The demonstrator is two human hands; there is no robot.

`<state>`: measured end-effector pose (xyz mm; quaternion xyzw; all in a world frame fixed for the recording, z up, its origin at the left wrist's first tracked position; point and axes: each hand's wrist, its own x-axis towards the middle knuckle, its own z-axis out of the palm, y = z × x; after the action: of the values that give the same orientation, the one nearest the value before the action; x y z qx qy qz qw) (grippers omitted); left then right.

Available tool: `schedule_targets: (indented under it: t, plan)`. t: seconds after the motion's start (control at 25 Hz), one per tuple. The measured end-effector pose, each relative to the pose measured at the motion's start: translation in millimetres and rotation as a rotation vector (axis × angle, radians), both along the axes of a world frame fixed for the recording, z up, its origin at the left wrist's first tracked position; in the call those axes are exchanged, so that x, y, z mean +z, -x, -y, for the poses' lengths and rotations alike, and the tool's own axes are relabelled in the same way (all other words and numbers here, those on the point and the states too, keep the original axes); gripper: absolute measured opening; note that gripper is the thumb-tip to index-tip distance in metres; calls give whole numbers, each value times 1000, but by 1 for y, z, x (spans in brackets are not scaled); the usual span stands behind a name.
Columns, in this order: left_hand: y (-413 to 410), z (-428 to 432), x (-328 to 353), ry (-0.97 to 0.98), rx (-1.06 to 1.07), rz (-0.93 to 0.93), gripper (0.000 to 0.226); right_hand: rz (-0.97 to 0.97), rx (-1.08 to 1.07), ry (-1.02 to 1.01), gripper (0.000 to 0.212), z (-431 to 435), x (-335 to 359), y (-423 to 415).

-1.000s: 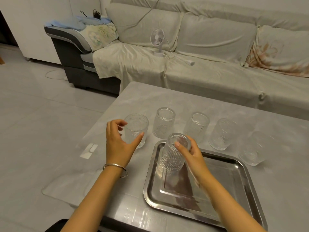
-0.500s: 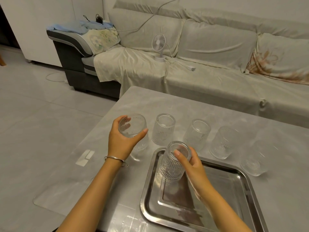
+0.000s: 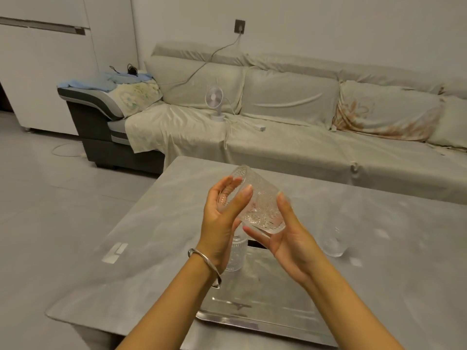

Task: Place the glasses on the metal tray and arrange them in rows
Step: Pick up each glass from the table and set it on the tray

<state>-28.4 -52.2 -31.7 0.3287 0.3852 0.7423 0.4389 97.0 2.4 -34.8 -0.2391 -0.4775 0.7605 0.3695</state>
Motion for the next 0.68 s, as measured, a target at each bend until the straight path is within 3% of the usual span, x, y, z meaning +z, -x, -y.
schedule_targets:
  t: [0.16,0.28,0.44,0.52,0.68]
  plan:
    - [-15,-5,-3,91,-67,-177,72,49,-72,6,60,-4,1,-27]
    - [-6,-10,-11,173,-122,-394,64,139,-177,-68,70,-9,-2,-39]
    - [23,-21,-45,324,95,-722,72,439,-345,-248,91,-20,-14,-45]
    - [33,-26,-66,421,141,-762,73,635,-416,-414,90,-28,-24,-46]
    - [35,-35,-96,449,64,-721,75,756,-419,-607,84,-40,-50,-42]
